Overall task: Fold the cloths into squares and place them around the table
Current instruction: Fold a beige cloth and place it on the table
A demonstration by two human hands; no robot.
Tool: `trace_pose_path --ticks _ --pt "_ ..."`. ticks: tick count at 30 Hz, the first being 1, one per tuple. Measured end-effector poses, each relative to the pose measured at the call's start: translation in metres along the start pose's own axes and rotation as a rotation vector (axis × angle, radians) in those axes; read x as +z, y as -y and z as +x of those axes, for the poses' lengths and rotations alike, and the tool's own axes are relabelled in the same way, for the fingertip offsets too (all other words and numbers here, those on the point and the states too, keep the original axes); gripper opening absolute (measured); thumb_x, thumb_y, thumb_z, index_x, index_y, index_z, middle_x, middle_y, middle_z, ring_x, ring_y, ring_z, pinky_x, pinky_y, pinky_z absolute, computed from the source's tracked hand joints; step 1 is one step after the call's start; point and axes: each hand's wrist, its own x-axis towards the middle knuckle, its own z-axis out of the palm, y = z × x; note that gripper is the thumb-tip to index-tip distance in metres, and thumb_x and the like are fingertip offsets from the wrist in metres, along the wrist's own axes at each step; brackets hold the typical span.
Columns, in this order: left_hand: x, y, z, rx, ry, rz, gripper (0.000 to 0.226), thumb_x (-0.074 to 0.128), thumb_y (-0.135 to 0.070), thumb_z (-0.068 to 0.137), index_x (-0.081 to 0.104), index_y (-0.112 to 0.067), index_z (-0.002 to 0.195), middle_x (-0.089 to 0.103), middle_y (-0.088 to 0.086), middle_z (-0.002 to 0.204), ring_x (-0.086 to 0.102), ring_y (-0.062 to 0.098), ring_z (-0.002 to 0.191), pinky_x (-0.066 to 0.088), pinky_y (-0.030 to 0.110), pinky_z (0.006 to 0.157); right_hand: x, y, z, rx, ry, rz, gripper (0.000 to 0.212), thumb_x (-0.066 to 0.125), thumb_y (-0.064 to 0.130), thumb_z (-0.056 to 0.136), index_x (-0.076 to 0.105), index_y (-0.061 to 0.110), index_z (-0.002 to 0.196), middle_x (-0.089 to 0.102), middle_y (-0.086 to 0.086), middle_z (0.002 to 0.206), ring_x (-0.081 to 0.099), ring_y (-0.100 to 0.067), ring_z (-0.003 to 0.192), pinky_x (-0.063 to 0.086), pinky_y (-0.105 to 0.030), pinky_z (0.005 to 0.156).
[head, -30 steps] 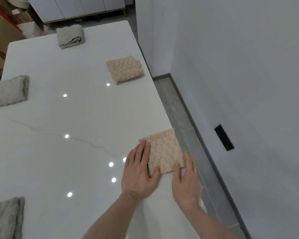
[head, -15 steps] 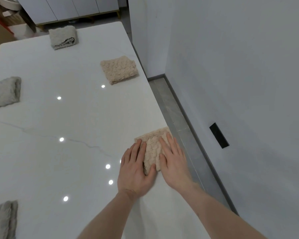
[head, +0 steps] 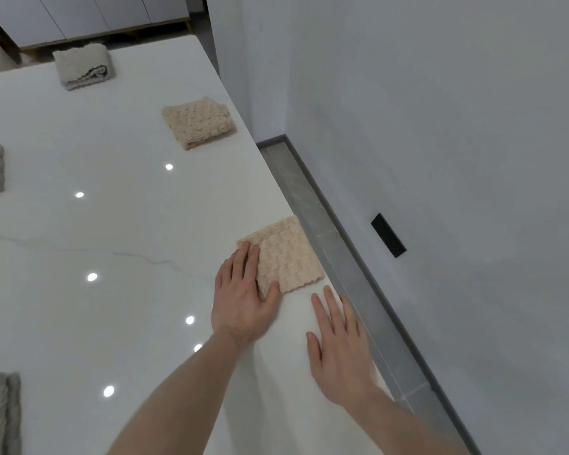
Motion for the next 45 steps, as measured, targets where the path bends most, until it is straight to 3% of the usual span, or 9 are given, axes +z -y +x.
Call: trace_pose_path --ticks 5,10,15,19,25,29,31,41,45 --pt "-0.001 -0.002 -0.002 0.015 0.027 0.041 0.078 0.034 -0.060 0.099 0.013 -0.022 0.164 0.012 -0.002 0.170 0.012 0.021 0.155 0.010 0.041 0.128 -0.010 0.002 0.000 0.006 0.086 0.033 0.065 0.016 0.049 0.104 -0.002 0.027 0.162 -0.015 0.003 0.169 -0.003 -0.028 0.156 0.018 -0.048 0.124" --pt "-0.007 -0.009 -0.003 0.013 0.104 0.122 0.081 0.020 -0.061 0.099 0.005 -0.014 0.164 0.004 0.006 0.172 0.006 0.024 0.157 0.007 0.041 0.129 -0.021 0.007 0.005 0.051 0.251 0.037 0.065 0.014 0.049 0.106 -0.019 0.030 0.158 -0.035 0.008 0.162 -0.025 -0.027 0.152 0.004 -0.055 0.125" --pt "-0.040 -0.014 -0.045 -0.038 0.195 -0.002 0.080 0.038 -0.058 0.099 0.006 -0.020 0.162 0.001 0.004 0.171 0.022 0.029 0.152 0.041 0.048 0.113 -0.028 0.015 -0.034 0.076 0.343 0.026 0.072 0.030 0.039 0.105 -0.015 0.026 0.160 -0.031 0.006 0.163 -0.024 -0.027 0.152 -0.001 -0.057 0.123" --pt "-0.054 0.012 -0.125 -0.045 0.341 0.090 0.074 0.033 -0.057 0.103 0.016 -0.016 0.163 0.007 0.001 0.172 0.008 0.020 0.158 0.024 0.039 0.125 -0.027 0.013 -0.122 0.060 0.409 0.019 0.075 0.037 0.031 0.104 -0.012 0.024 0.160 -0.028 0.004 0.164 -0.020 -0.023 0.154 0.002 -0.050 0.126" --pt "-0.092 0.028 -0.214 -0.087 0.484 0.054 0.061 0.041 -0.047 0.103 0.035 -0.017 0.156 0.031 0.005 0.164 0.039 0.028 0.145 0.038 0.040 0.114 -0.031 0.043 -0.238 0.192 0.553 0.255 0.070 0.037 0.025 0.103 -0.001 0.018 0.162 -0.010 0.001 0.169 -0.003 -0.018 0.156 0.006 -0.031 0.126" --pt "-0.112 0.041 -0.318 0.122 0.407 0.106 0.064 0.045 -0.047 0.095 0.039 -0.022 0.153 0.025 0.003 0.164 0.038 0.029 0.143 0.039 0.043 0.113 -0.036 0.066 -0.325 0.235 0.598 0.487 0.071 0.048 0.032 0.101 0.013 0.017 0.161 0.018 0.000 0.164 0.018 -0.019 0.152 0.015 -0.029 0.124" --pt "-0.114 0.046 -0.371 0.225 0.432 0.147 0.068 0.039 -0.051 0.088 0.042 -0.023 0.150 0.029 0.004 0.162 0.041 0.031 0.141 0.040 0.044 0.111 -0.032 0.071 -0.365 0.297 0.617 0.481 0.077 0.052 0.033 0.098 0.013 0.015 0.161 0.011 -0.004 0.167 0.017 -0.021 0.153 0.018 -0.029 0.124" --pt "-0.140 0.065 -0.447 0.216 0.809 0.325 0.074 0.054 -0.040 0.091 0.029 -0.023 0.158 0.017 -0.005 0.168 0.032 0.029 0.145 0.036 0.040 0.115 -0.038 0.112 -0.465 0.414 0.450 0.538 0.072 0.052 0.024 0.095 0.022 0.016 0.159 0.016 -0.003 0.166 0.027 -0.022 0.150 0.026 -0.028 0.120" --pt "-0.144 0.064 -0.440 0.248 0.880 0.298 0.070 0.051 -0.040 0.081 0.044 -0.018 0.147 0.036 -0.004 0.155 0.042 0.029 0.134 0.043 0.040 0.108 -0.040 0.130 -0.467 0.400 0.364 0.567 0.067 0.054 0.027 0.096 0.027 0.018 0.157 0.022 -0.002 0.163 0.034 -0.021 0.147 0.027 -0.027 0.119"
